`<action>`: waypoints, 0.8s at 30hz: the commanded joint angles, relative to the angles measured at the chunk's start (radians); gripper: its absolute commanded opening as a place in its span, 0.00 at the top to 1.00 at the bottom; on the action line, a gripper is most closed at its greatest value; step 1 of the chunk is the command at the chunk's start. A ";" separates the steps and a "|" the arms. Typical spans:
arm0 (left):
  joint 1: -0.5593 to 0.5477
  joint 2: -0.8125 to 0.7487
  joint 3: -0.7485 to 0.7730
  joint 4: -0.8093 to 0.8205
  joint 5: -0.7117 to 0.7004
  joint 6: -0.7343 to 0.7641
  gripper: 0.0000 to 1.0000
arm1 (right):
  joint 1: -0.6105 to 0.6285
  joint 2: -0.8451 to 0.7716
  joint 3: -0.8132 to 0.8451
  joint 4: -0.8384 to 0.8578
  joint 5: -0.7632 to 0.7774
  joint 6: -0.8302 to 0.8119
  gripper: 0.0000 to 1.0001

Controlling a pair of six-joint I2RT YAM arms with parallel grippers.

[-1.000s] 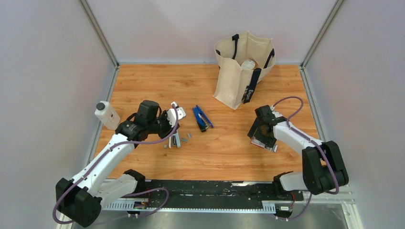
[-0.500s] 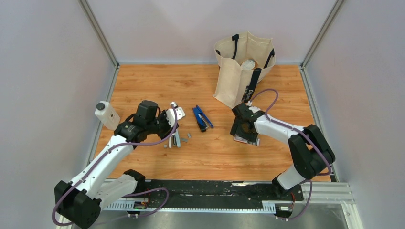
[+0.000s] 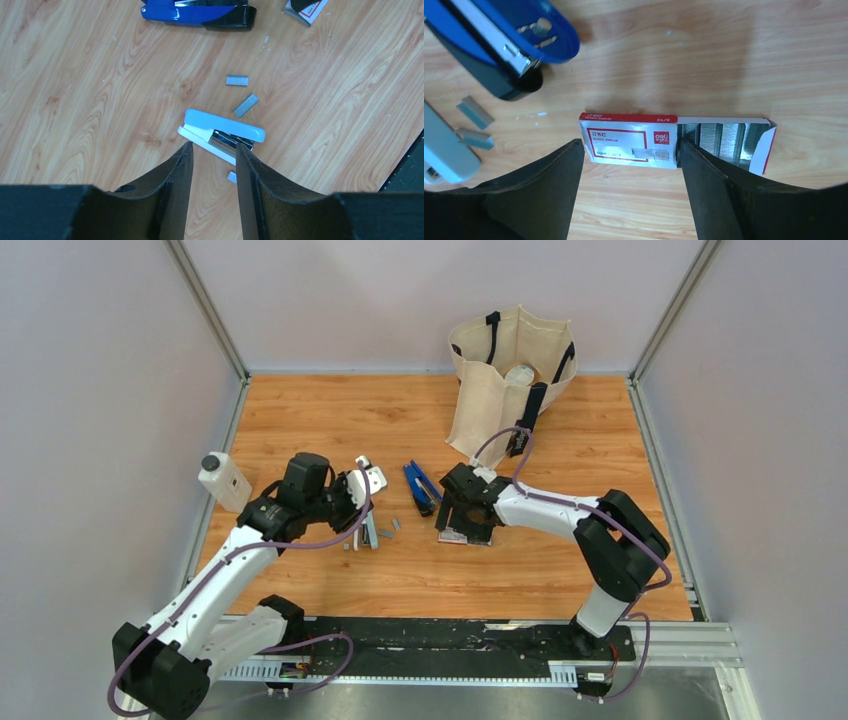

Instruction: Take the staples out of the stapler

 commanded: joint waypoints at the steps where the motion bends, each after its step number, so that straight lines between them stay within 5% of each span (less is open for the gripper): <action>1: 0.003 -0.027 -0.010 0.008 0.004 0.016 0.55 | 0.019 0.006 0.026 0.004 -0.055 0.050 0.22; 24: -0.016 0.091 0.004 0.020 0.039 0.038 0.56 | -0.092 -0.235 0.026 -0.072 -0.012 -0.157 0.25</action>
